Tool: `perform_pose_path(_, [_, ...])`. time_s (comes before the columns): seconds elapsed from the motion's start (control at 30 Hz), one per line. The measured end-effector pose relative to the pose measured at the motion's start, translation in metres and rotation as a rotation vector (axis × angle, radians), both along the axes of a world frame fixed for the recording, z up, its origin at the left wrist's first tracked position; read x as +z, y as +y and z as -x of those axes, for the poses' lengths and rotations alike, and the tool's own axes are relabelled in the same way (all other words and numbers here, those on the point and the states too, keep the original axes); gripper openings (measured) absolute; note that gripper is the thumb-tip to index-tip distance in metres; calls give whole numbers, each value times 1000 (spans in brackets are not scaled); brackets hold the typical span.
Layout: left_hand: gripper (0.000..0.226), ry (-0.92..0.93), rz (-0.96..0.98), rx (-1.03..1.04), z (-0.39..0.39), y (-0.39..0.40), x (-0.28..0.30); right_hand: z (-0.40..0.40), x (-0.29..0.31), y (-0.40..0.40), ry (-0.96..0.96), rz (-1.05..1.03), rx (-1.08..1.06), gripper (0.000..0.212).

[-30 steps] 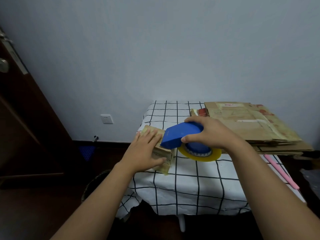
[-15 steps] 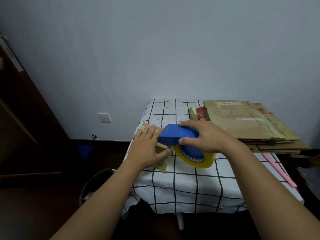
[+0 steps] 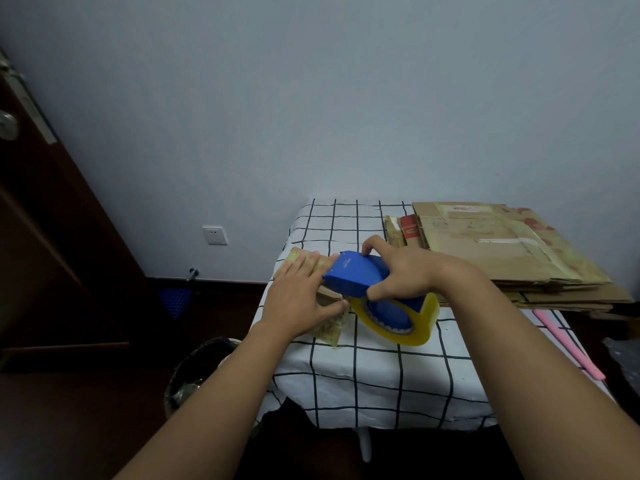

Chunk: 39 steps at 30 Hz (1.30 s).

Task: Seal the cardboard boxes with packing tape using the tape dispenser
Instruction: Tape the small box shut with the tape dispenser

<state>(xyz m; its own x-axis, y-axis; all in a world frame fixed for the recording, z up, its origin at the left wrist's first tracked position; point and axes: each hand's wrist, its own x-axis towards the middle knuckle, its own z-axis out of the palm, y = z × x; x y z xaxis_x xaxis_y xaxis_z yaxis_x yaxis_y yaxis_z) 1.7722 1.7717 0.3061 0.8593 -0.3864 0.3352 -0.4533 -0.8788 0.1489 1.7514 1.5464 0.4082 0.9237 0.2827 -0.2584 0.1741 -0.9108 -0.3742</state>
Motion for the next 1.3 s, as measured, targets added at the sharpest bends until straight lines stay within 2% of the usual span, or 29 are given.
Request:
perform_pose_path(0.17, [86, -12, -24, -3, 1, 0, 1, 1, -6, 9, -114, 62, -31, 78])
perform_pose_path(0.33, [81, 10, -79, 1, 1, 2, 2, 3, -8, -1, -167, 2, -44, 78])
perform_pose_path(0.5, [82, 28, -120, -23, 1, 3, 3, 9, -9, -10, -184, -22, -42, 90])
perform_pose_path(0.8, [87, 76, -150, 4, -1, 6, 7, 29, -23, -27, -197, -87, -85, 75])
perform_pose_path(1.13, [81, 115, -184, 0, -3, 4, 10, 52, -31, -55, -139, -113, -124, 81])
perform_pose_path(1.3, [77, 191, -238, -70, -1, 3, 17, 48, -36, -50, -132, -76, -111, 81])
